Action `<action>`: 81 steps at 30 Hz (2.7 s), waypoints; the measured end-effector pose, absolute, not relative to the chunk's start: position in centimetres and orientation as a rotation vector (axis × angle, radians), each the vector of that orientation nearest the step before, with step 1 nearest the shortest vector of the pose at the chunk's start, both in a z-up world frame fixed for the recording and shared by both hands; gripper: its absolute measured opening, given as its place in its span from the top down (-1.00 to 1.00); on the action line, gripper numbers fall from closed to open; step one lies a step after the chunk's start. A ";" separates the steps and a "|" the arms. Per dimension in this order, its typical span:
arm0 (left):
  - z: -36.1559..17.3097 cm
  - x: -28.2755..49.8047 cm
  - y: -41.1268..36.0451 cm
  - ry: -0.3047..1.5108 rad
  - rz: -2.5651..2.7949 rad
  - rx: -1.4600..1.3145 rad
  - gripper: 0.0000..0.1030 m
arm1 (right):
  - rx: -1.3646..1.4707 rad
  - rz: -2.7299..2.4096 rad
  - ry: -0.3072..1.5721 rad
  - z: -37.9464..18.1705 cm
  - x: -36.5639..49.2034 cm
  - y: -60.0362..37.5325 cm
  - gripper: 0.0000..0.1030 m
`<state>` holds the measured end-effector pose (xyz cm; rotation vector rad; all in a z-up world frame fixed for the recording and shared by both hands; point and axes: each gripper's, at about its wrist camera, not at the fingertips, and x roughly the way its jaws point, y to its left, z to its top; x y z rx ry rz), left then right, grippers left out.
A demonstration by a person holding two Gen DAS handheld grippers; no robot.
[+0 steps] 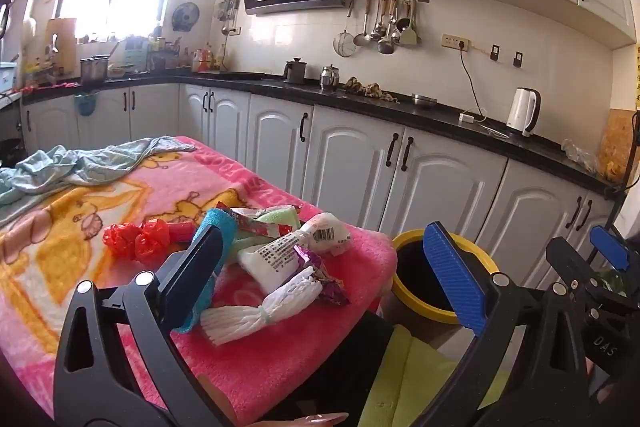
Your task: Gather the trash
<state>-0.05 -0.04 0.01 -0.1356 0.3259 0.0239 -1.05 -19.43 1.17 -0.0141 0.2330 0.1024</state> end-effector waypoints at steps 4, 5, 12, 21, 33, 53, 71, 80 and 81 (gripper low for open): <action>0.0 -0.1 0.0 0.329 0.024 -0.134 -0.79 | -0.013 0.101 0.237 1.1 -1.0 -19.5 -0.88; 0.1 -0.1 0.0 0.329 0.023 -0.134 -0.79 | -0.012 0.101 0.237 1.1 -1.0 -19.5 -0.88; 0.0 0.1 -0.1 0.333 0.024 -0.131 -0.79 | -0.011 0.102 0.241 1.1 -0.9 -19.5 -0.88; 0.0 0.1 -0.1 0.330 0.023 -0.129 -0.79 | -0.011 0.103 0.242 1.1 -1.1 -19.4 -0.88; 0.3 -0.1 -0.4 0.326 0.022 -0.129 -0.79 | -0.012 0.102 0.240 1.2 -1.1 -19.4 -0.88; 0.7 0.0 -0.5 0.327 0.026 -0.136 -0.79 | -0.014 0.104 0.240 1.0 -1.1 -19.3 -0.88; 0.1 -0.3 3.4 0.342 0.109 -0.223 -0.79 | -0.096 0.284 0.250 1.3 -0.7 -16.8 -0.88; 0.2 -0.5 7.1 0.346 0.201 -0.273 -0.79 | -0.128 0.411 0.263 1.8 0.0 -13.1 -0.88; 0.2 -0.6 7.5 0.345 0.210 -0.280 -0.79 | -0.130 0.421 0.266 1.9 0.1 -12.7 -0.88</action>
